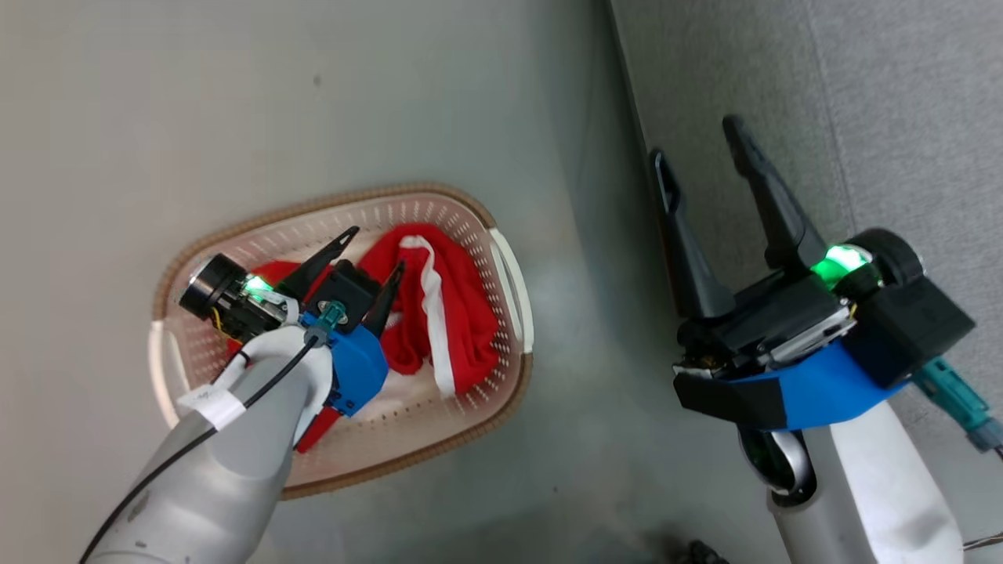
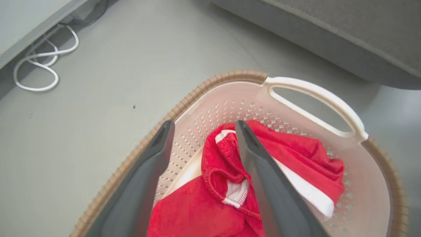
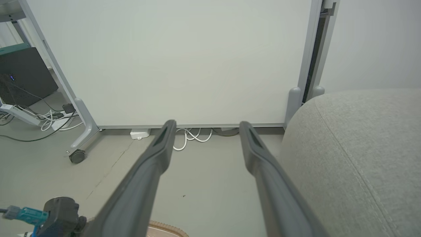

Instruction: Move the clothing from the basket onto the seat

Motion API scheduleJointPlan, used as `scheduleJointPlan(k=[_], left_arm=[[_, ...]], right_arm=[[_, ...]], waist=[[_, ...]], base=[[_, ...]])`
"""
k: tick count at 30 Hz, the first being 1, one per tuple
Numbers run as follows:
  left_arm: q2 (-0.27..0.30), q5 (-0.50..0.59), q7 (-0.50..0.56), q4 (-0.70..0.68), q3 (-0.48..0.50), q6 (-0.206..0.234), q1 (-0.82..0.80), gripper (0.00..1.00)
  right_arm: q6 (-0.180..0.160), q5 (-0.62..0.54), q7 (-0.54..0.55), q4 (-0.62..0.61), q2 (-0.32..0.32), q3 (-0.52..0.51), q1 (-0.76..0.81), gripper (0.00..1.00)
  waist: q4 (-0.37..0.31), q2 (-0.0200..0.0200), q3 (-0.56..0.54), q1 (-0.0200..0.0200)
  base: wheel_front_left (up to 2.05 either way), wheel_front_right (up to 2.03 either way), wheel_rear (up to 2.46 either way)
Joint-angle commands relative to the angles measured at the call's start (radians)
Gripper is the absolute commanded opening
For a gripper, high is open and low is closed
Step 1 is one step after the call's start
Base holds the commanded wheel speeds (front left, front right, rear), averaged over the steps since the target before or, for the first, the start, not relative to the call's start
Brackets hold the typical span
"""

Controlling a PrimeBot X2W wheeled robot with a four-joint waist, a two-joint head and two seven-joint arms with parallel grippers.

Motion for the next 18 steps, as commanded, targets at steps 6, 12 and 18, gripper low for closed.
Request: scheduleJointPlan(k=[6,12,18], left_arm=[[0.0,-0.054,0.006,0.164,-0.117,0.0,-0.115,1.0],[-0.007,-0.104,0.042,0.247,-0.231,0.0,-0.196,1.0],[0.01,-0.148,0.12,0.286,-0.324,0.0,-0.27,1.0]], right_arm=[[0.002,-0.006,-0.003,-0.066,-0.001,-0.002,-0.046,1.0],[0.002,-0.016,-0.003,-0.107,-0.001,-0.007,-0.055,1.0],[0.002,-0.023,-0.003,-0.134,-0.001,-0.023,-0.053,1.0]], waist=[[-0.042,0.0,0.161,-0.0003],[-0.044,0.0,0.232,-0.0003],[-0.042,0.0,0.288,-0.0003]], base=[[0.0,0.0,0.0],[0.0,0.0,0.0],[0.0,0.0,0.0]])
